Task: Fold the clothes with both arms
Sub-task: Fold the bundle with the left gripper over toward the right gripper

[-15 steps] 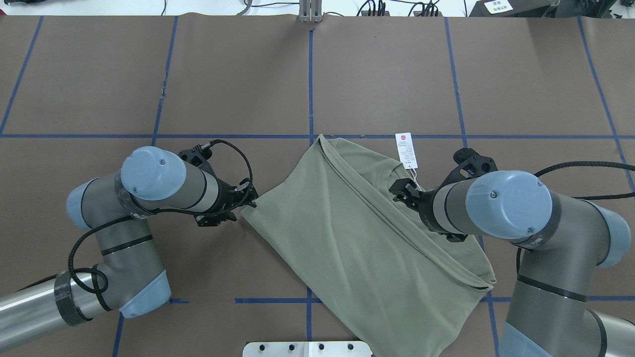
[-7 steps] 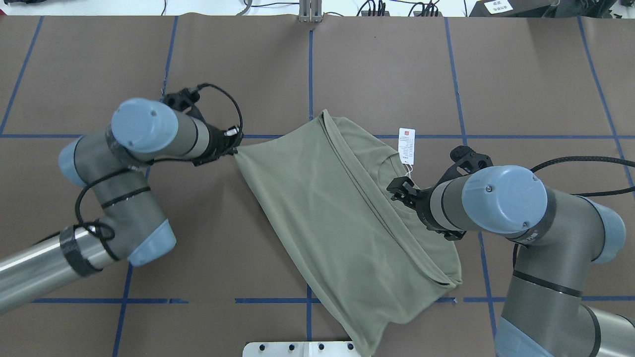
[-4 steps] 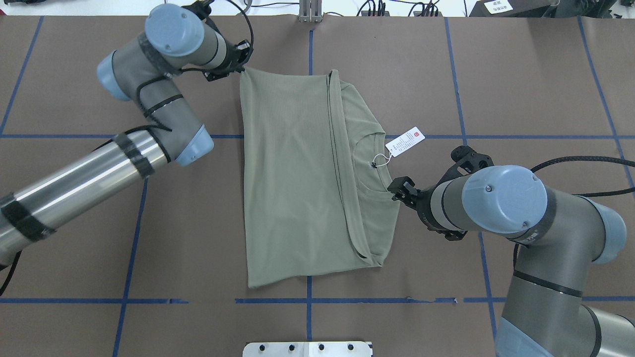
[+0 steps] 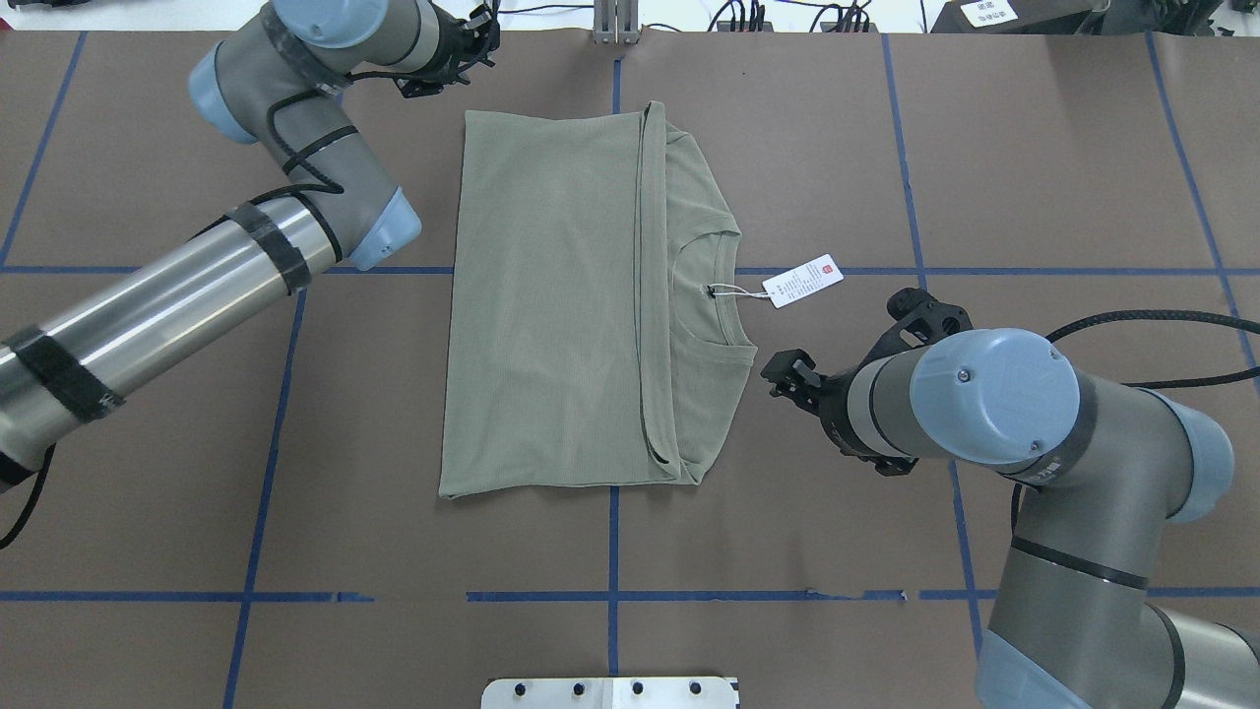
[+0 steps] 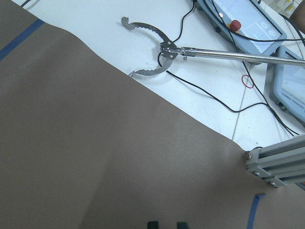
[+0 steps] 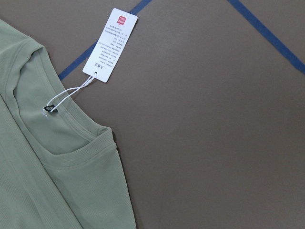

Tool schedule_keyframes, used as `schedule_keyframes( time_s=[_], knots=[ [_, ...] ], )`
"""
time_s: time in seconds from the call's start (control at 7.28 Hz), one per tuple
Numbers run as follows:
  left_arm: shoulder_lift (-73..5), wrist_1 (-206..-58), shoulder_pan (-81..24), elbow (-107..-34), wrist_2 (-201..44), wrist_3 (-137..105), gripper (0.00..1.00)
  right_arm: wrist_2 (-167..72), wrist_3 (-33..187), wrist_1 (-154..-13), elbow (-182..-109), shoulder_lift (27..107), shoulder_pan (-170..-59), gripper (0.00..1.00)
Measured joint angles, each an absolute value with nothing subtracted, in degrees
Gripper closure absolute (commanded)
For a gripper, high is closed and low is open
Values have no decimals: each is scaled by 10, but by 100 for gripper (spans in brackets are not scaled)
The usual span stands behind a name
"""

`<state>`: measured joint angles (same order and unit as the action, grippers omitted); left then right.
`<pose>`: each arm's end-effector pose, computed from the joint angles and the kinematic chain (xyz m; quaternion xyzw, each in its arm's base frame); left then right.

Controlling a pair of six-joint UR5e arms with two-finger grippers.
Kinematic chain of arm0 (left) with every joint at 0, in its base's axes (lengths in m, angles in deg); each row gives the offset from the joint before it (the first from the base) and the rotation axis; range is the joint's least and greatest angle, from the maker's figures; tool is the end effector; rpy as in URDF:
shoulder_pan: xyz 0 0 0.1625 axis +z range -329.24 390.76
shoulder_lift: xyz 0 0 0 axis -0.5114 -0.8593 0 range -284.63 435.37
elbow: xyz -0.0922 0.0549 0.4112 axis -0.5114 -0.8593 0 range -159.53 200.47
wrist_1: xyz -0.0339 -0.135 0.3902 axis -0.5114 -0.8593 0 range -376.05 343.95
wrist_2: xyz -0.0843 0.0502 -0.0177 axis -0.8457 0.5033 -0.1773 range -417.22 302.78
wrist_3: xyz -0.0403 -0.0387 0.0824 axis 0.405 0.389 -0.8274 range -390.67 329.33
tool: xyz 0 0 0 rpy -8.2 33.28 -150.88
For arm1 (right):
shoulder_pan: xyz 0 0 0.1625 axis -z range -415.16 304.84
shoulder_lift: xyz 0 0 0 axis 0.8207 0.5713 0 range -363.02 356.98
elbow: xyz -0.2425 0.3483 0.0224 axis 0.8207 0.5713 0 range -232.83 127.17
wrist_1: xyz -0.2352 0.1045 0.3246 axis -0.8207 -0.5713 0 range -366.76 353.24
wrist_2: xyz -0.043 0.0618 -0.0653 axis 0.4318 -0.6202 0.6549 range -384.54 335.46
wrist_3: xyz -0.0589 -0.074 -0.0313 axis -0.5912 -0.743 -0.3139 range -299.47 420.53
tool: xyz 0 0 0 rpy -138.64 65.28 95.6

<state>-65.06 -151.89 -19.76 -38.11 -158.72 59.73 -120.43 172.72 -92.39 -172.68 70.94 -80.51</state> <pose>0.4396 -0.7121 0.2567 0.1494 0.5191 -0.3126 0.7814 -0.4265 -0.3384 0.2760 -0.0348 -0.4253 0.3445 0.8362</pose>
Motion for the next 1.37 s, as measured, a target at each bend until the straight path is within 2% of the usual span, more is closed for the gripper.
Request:
schedule_keyframes(
  time_s=[0.27, 0.55, 0.82, 1.24, 1.37],
  knots=[
    [-548, -1488, -198, -549, -1646, 600, 43, -1204, 1721, -924, -1686, 660, -803, 0],
    [-479, -1445, -196, -668, -1669, 600, 43, -1220, 1642, -925, -1650, 624, -796, 0],
    [-461, -1421, -194, -701, -1672, 600, 43, -1250, 1507, -929, -1636, 608, -779, 4],
    [-454, -1418, -193, -703, -1673, 600, 43, -1237, 1213, -930, -1623, 590, -754, 34],
    [-453, -1418, -193, -701, -1673, 600, 43, -1211, 1141, -929, -1618, 585, -739, 37]
  ],
)
